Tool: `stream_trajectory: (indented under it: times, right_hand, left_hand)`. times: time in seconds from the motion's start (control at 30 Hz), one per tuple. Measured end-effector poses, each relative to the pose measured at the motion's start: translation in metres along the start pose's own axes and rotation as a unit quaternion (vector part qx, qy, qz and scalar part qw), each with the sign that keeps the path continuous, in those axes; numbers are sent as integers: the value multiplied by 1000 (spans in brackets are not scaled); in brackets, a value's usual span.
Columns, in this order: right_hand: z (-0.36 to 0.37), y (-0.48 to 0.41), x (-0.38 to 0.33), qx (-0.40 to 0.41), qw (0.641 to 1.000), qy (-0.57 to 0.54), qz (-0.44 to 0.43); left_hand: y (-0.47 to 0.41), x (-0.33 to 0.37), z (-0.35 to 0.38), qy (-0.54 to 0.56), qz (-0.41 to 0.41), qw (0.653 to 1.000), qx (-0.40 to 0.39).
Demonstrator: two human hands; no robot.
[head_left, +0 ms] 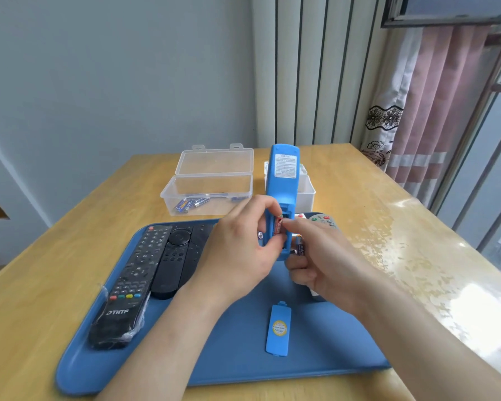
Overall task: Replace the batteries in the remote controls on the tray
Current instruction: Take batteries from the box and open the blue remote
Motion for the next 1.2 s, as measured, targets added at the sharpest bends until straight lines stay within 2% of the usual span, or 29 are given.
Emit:
stream_trajectory:
  times: [0.13,0.33,0.67,0.8,0.97,1.07,1.2]
  right_hand:
    - [7,4,0,-25,997,58,-32]
    - [5,1,-2,1,990,124,-65]
    - [0,0,-8,22,985,145,-90]
    - [-8,-1,-11,54,985,135,-88]
    - [-35,-8,-16,120,980,138,-78]
    - [-48,-8,-23,140,982,112,-68]
    - [-52,-4,-28,148,978,124,-76]
  left_hand:
    - [-1,-4,-3,13,-18,1000,-6]
    - [1,-7,0,15,-42,998,-39]
    - [1,-3,-2,44,-33,998,20]
    - [3,-8,2,152,-119,981,11]
    - [-7,-25,-1,247,-220,941,69]
    - [-33,-40,7,203,-257,943,60]
    - [-81,-59,31,115,-258,958,41]
Point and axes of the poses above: each hand's wrist, its own y-axis away from the middle knuckle, its own z-axis out of the palm, x = y × z, the point moved 6 cm from there along -y, towards the middle knuckle, and after that the axes turned 5 degrees about z, right-handed, at the moved point
